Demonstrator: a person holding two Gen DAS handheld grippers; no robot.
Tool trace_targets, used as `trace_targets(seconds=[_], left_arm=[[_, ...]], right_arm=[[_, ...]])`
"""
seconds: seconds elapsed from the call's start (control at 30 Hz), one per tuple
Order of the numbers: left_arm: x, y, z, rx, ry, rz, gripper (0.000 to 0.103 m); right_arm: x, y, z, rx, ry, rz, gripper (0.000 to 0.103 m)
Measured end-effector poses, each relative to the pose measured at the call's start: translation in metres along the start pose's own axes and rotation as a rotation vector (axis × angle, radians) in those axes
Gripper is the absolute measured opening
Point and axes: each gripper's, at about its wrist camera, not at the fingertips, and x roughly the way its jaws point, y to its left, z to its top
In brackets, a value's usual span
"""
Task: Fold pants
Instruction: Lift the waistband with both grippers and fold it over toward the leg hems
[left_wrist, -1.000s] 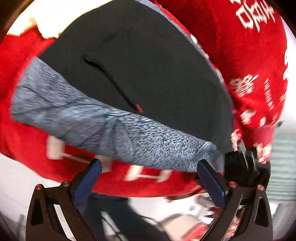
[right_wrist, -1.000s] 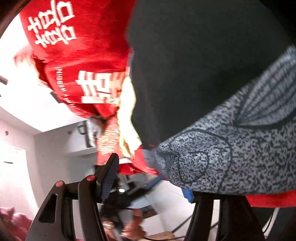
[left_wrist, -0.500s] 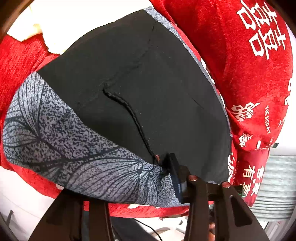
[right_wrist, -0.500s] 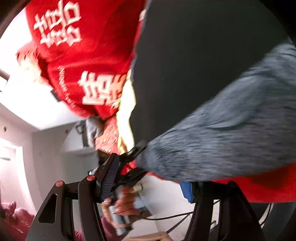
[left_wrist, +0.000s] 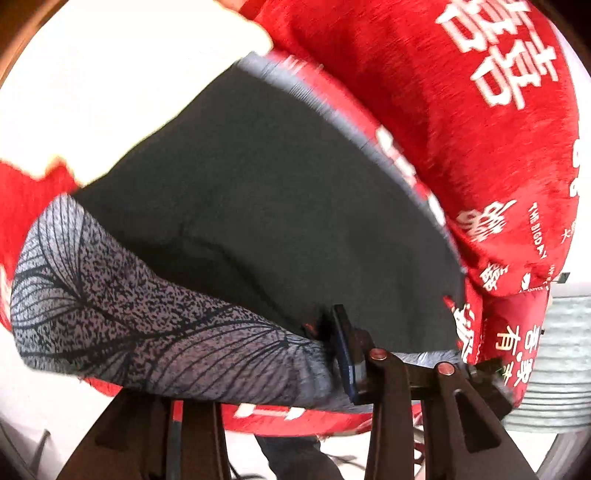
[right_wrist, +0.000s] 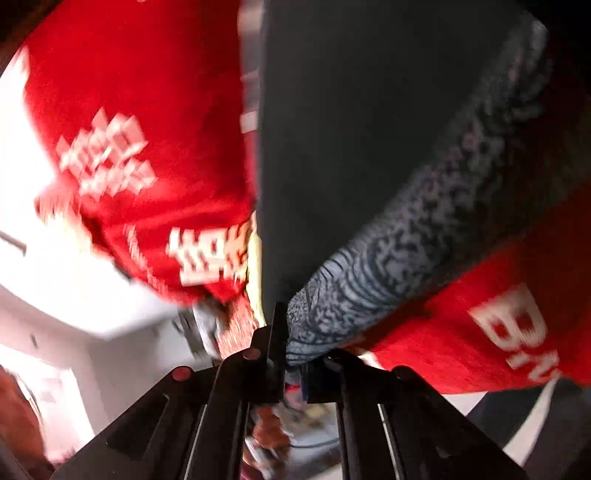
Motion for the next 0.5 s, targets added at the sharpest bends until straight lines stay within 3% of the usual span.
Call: trace_targets(seconds=[0.1, 0.23, 0.37, 0.5], left_arm=[[-0.011, -0.033, 0.034, 0.046, -0.059, 0.008, 0.039], [0.007, -0.071, 0.094, 0.097, -0.121, 0.063, 0.039], [0.046, -0.078, 0.139, 0.086, -0.143, 0.128, 0.039], [0.096, -0.063, 0.167, 0.024, -0.118, 0.216, 0.042]], right_arm=[[0.003, 0.057, 0.044, -0.125, 0.062, -0.039, 0.006], [0.037, 0.109, 0.122, -0.221, 0.142, -0.101, 0.006], [0.085, 0.111, 0.190, -0.217, 0.215, -0.191, 0.006], [0.126, 0.091, 0.233, -0.221, 0.258, -0.307, 0.006]])
